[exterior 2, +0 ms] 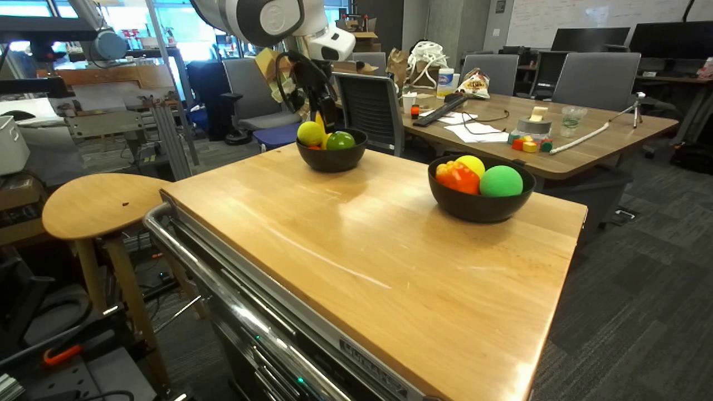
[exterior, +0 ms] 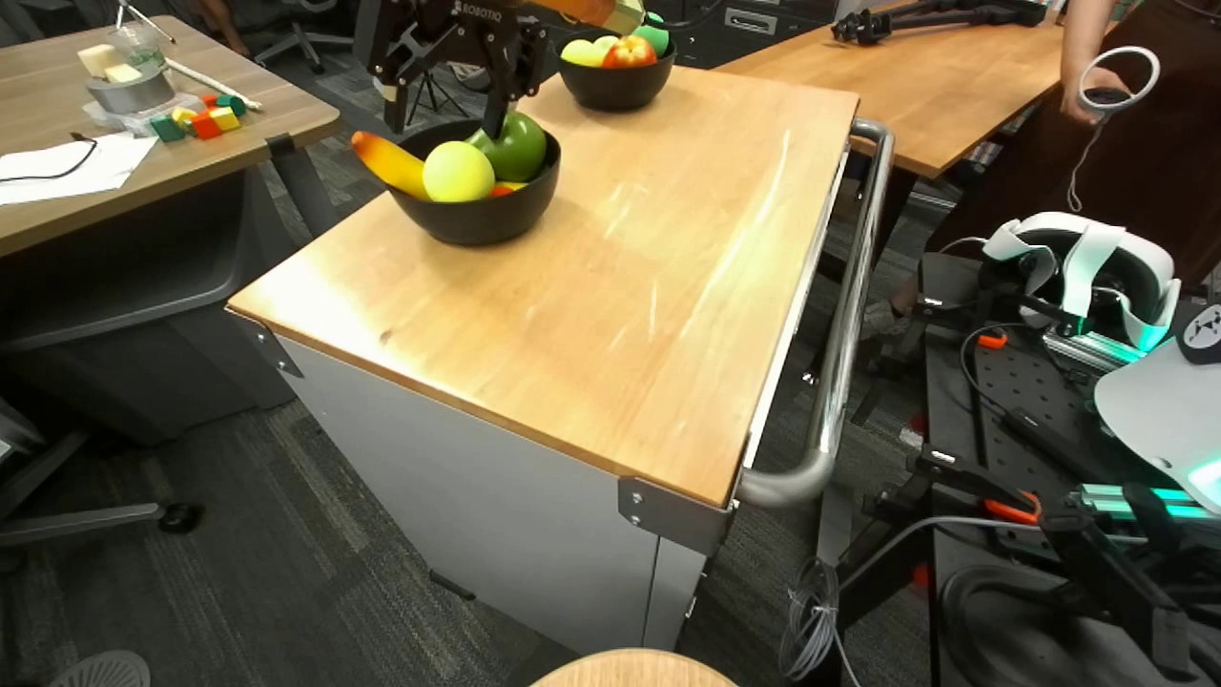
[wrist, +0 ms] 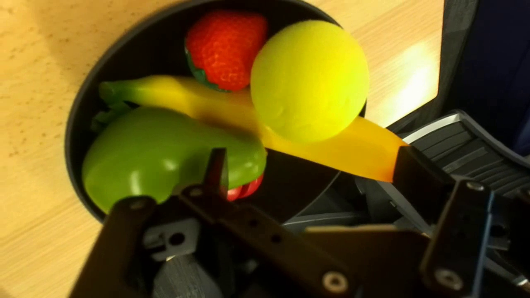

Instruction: Remove the fruits and vegetables from the two black bowls

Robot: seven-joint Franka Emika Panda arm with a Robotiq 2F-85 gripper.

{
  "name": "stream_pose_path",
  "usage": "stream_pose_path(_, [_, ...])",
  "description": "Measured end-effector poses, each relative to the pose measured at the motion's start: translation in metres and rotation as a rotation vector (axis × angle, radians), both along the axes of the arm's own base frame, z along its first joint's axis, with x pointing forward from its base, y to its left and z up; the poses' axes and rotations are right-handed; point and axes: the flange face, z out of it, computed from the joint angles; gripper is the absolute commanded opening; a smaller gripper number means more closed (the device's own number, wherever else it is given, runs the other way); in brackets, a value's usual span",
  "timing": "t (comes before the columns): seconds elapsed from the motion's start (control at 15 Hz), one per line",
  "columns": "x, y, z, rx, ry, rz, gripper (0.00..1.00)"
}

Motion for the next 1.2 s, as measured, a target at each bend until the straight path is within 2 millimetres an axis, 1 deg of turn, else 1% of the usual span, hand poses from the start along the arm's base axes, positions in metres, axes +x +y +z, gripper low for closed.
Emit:
stream_pose_path(0.27, [-0.003, 0.007, -0.009, 0.007, 0.046, 0.000, 1.00])
stream_pose_path(0.33, [-0.004, 0.009, -0.011, 0.007, 0.056, 0.001, 0.75])
stream_pose_path(0.4, [-0.005, 0.011, -0.012, 0.008, 0.066, 0.003, 0.73])
stream_pose_path(0.47, [-0.006, 0.013, -0.013, 0.008, 0.072, 0.004, 0.66])
stream_pose_path(0.53, [-0.006, 0.014, -0.014, 0.008, 0.077, 0.004, 0.56])
stream_pose_path(0.73, [-0.007, 0.017, -0.018, 0.004, 0.088, -0.002, 0.34])
stream_pose_path(0.93, [-0.006, 0.016, -0.018, 0.008, 0.092, -0.023, 0.29])
stream_pose_path(1.07, [-0.006, 0.017, -0.015, 0.006, 0.087, -0.023, 0.27])
stream_pose_path(1.2, [-0.010, 0.023, -0.003, -0.015, 0.064, 0.016, 0.27])
